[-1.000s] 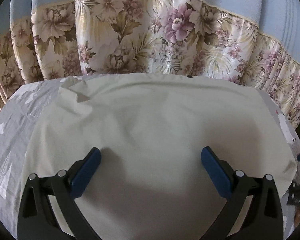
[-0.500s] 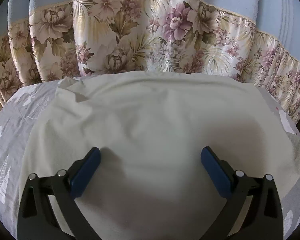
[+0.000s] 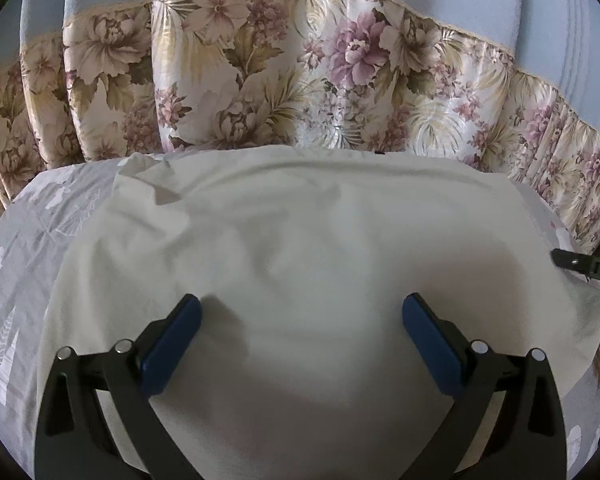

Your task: Fold large clothes

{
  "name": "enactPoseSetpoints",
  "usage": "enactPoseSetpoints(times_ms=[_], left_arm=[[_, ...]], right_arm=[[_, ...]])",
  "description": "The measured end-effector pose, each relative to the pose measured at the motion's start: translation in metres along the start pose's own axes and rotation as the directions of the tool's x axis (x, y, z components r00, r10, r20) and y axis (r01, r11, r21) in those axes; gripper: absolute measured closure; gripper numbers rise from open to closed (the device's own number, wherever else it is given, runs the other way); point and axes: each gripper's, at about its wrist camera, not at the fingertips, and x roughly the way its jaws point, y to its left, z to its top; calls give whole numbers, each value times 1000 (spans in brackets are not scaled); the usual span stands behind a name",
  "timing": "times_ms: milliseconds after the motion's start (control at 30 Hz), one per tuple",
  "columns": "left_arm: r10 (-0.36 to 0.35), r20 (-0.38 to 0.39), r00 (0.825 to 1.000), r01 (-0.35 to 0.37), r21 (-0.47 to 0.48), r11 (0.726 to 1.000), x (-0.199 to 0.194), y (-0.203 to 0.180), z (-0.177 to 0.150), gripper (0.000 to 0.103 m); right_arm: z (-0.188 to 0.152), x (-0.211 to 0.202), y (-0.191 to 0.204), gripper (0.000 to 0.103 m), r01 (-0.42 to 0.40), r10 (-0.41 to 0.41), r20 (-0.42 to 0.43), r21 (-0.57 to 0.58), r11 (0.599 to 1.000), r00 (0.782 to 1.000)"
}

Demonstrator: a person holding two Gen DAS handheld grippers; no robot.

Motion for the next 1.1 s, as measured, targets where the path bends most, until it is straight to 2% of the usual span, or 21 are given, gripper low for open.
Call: enactPoseSetpoints(times_ms=[67, 133, 200, 267, 367, 533, 600, 667, 800, 867, 933, 1033, 1067, 1100], left_arm=[[-5, -1, 1000, 5, -6, 1000, 0, 1, 0, 2], [2, -3, 1000, -2, 1, 1000, 1, 2, 0, 2], [6, -4, 1000, -6, 5, 1000, 1, 2, 1, 2], [3, -2, 1000, -3, 1, 1000, 1, 2, 1, 2], [5, -2, 1000, -5, 3, 1000, 1, 1, 1, 2], [6, -2, 1000, -6, 2, 1000, 1, 0, 0, 2], [4, 0, 1000, -4, -5, 1000, 1, 2, 0, 2], [4, 1, 1000, -4, -12, 1000, 1, 3, 0, 2], [-18, 2, 1000, 18, -31, 999, -3, 4, 2, 2], [-50, 15, 999, 51, -49, 997, -9, 3, 5, 2], [-65, 25, 998, 66, -37, 997, -13, -1, 8, 2], [-75, 1, 997, 75, -32, 997, -7, -5, 6, 2], [-80, -9, 997, 79, -43, 996, -4, -4, 5, 2], [-82, -14, 997, 81, -47, 996, -2, -3, 3, 2]], right_arm=[[-4, -1, -3, 31, -28, 28, 15, 35, 999, 1000], [-7, -4, -1, 30, -50, 49, 24, 15, 999, 999], [-15, -5, 10, 20, -78, 78, 10, -38, 996, 997], [-24, 1, 18, 9, -129, 127, -42, -58, 990, 991], [-28, 2, 34, 4, -82, 75, -56, -132, 988, 996], [-30, 2, 32, 4, -73, 68, -55, -108, 991, 996], [-32, 2, 38, 8, -60, 54, -53, -110, 992, 997], [-34, 2, 50, 24, -53, 45, -57, -140, 989, 997], [-32, -3, 54, 38, -47, 39, -52, -147, 988, 998], [-30, -10, 56, 64, -68, 64, -37, -140, 988, 997], [-28, -17, 63, 73, -57, 56, -10, -162, 985, 998], [-29, -18, 74, 72, -35, 36, -2, -198, 980, 999], [-31, -11, 73, 63, -47, 43, -29, -191, 980, 999], [-32, -6, 70, 59, -42, 35, -39, -184, 982, 999]])
